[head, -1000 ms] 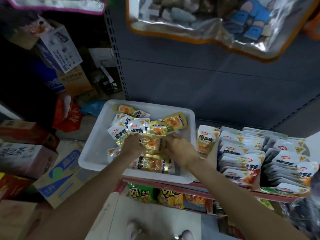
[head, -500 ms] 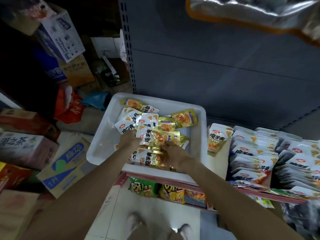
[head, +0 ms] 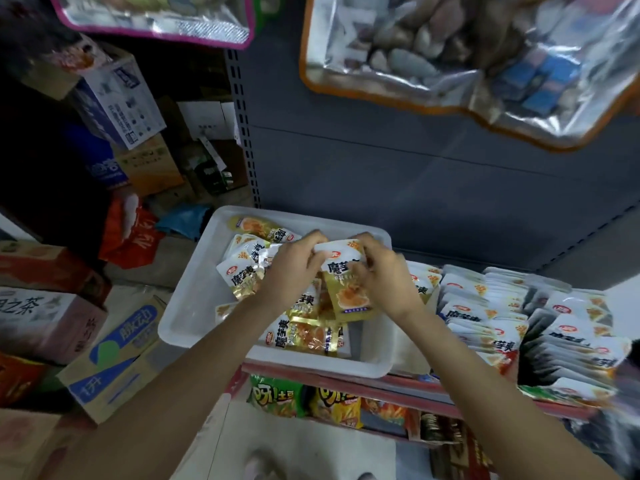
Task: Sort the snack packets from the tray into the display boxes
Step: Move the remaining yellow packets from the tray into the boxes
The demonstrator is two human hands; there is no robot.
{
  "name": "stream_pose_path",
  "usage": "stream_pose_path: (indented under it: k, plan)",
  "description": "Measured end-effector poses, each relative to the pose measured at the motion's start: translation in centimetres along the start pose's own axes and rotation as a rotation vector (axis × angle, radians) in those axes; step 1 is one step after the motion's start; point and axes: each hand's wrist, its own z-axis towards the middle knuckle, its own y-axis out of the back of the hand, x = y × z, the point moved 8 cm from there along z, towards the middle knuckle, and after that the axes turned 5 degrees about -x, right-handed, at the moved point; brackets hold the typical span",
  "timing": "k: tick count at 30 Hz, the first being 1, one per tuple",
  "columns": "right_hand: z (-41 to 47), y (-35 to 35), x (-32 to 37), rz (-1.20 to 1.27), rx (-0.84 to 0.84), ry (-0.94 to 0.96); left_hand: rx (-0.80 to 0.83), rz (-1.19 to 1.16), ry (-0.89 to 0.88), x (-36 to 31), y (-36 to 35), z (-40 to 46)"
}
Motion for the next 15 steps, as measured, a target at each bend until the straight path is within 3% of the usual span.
stream_pose_path:
  k: [2, 4, 10, 15]
  plan:
    - [-0.2, 2.5, -0.8, 0.065, -0.081, -0.041, -0.094, -0.128, 0.062, -0.9, -0.2, 0.3]
    - [-0.5, 4.9, -2.0, 0.119, -0.164, -0.093, -0.077, -0.175, 0.114, -1.4, -1.6, 0.3]
    - [-2.0, 10.8, -5.3, 0.141, -0.347, -0.172, 0.435, -0.166, 0.244, -1.4, -10.7, -1.7]
    - [-3.0, 12.0, -6.7, 0.094, -0.328, -0.176, 0.602, -0.064, 0.263, -1.8, -14.2, -2.6]
